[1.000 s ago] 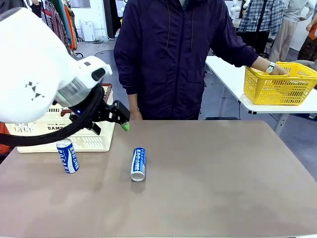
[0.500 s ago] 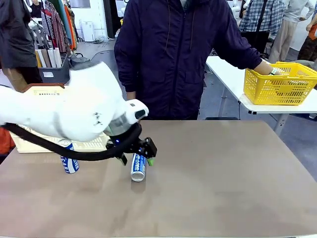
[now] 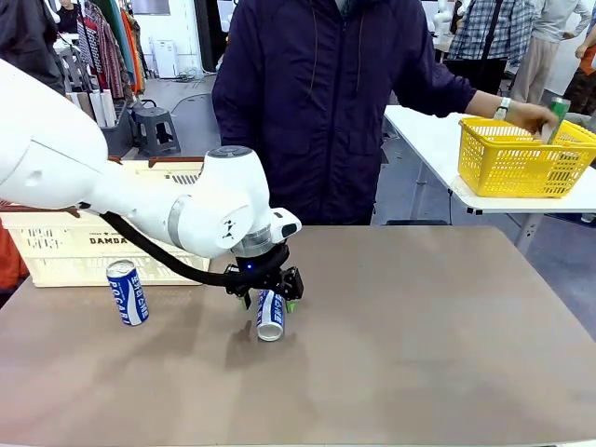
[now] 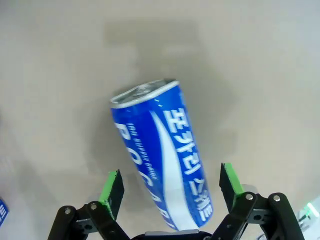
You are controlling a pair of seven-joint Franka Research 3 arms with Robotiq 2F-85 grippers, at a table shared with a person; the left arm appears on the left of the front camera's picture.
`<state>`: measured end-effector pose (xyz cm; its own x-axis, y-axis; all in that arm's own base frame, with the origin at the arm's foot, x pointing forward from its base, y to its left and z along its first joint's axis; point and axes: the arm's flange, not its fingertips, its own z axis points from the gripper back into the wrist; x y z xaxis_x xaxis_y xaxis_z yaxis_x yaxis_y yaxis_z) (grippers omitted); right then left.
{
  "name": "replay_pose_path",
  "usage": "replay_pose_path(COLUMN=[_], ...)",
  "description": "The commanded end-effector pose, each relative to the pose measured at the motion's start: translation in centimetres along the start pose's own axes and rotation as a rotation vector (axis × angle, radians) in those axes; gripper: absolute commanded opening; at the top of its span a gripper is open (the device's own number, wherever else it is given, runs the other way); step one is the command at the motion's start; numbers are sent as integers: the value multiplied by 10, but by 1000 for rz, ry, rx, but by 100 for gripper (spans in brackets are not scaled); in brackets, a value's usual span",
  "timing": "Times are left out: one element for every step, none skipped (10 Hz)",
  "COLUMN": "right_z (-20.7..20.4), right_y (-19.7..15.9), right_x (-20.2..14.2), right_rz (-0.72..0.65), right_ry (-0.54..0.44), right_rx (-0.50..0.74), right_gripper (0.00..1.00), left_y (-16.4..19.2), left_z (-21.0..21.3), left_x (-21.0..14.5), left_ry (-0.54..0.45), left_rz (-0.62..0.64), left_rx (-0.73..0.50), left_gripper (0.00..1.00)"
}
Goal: Place the drinks into the Shopping basket.
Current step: Pick up one drink and place it into the Shopping basket.
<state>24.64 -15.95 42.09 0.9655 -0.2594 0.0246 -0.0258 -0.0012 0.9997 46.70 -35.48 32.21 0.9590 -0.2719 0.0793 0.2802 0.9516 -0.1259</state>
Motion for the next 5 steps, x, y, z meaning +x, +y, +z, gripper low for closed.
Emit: replay_pose_path(right_z=[-1, -1, -1, -1, -1], right_y=[7, 7, 7, 7, 7], right_x=[1, 1, 1, 1, 1], right_rz=[-19, -19, -19, -19, -19], right_ry=[-6, -6, -6, -6, -6], right_rx=[17, 17, 17, 17, 17], right_gripper=[100, 100, 100, 100, 100], left_y=[-9, -9, -9, -10, -11], left_z=[-6, -10, -12, -14, -15], left_x=[6, 6, 5, 6, 5], left_ry=[9, 19, 23, 23, 19], left_rz=[57, 56, 47, 46, 41], left_rx=[57, 51, 41, 45, 45], left_gripper=[100, 100, 100, 100, 100])
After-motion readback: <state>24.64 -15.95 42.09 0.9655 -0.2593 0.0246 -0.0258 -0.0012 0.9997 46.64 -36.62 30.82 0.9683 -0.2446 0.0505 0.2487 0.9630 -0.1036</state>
